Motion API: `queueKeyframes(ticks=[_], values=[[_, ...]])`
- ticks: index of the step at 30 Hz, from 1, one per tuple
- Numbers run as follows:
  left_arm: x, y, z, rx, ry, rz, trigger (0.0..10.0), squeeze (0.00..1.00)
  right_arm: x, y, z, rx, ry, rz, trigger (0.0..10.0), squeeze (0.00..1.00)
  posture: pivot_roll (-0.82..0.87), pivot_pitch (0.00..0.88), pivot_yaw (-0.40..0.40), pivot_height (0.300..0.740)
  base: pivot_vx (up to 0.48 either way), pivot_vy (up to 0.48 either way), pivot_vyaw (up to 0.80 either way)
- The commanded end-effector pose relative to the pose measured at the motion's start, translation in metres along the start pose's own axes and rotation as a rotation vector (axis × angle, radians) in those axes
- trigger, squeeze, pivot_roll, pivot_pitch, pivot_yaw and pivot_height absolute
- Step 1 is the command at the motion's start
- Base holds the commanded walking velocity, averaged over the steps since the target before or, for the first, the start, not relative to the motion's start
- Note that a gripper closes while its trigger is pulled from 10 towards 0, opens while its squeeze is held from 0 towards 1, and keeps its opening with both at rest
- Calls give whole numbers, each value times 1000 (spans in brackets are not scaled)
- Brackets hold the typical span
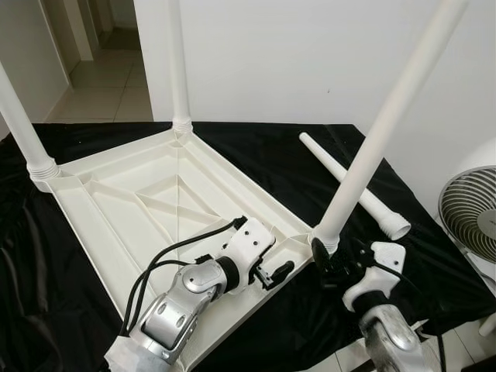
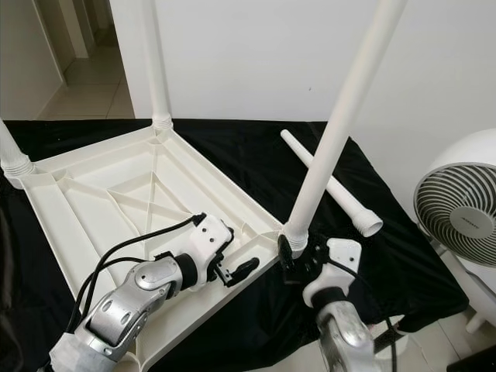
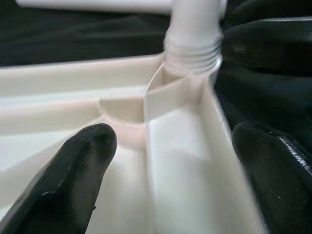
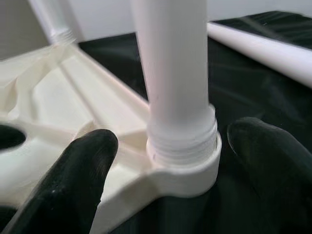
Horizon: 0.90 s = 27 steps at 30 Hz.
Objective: Building children table
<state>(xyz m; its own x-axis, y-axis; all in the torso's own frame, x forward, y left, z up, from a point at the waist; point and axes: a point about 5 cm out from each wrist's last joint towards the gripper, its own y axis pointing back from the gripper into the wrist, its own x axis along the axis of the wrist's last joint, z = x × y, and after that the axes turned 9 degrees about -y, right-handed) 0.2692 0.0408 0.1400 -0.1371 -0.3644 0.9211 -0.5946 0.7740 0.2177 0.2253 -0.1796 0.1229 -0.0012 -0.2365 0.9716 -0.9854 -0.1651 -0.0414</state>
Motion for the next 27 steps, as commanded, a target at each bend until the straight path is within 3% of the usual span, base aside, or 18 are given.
queueKeyframes(ticks=[1, 7, 14, 15, 16, 17, 27], values=[[-6, 1, -4, 41, -8, -39, 10000, 0, 2, 4, 3, 8, -1, 0, 10000, 0, -44, 52, -18, 740, 0, 0, 0], [-18, 5, -11, 44, 11, -120, 10000, 0, 4, 15, 11, -16, 15, -11, 10000, 0, -56, 65, -3, 740, 0, 0, 0], [-27, 5, -13, 77, 28, -186, 10000, 0, 4, 14, 8, -9, 7, -12, 10000, 0, -57, 68, 3, 740, 0, 0, 0], [-28, 7, -15, 98, 55, -198, 8588, 0, 4, 14, 8, -11, 6, -12, 10000, 0, -54, 69, 5, 740, 0, 0, 0], [-29, 7, -15, 104, 66, -202, 8588, 0, 4, 14, 8, -12, 5, -12, 10000, 0, -54, 69, 5, 740, 0, 0, 0], [-29, 8, -17, 119, 69, -209, 0, 0, 5, 14, 8, -11, 6, -11, 10000, 0, -54, 69, 5, 740, 0, 0, 0], [-26, 6, -20, 138, 60, -230, 0, 0, 8, 8, 8, -5, 12, -3, 10000, 0, -53, 66, 2, 740, 0, 0, 0]])
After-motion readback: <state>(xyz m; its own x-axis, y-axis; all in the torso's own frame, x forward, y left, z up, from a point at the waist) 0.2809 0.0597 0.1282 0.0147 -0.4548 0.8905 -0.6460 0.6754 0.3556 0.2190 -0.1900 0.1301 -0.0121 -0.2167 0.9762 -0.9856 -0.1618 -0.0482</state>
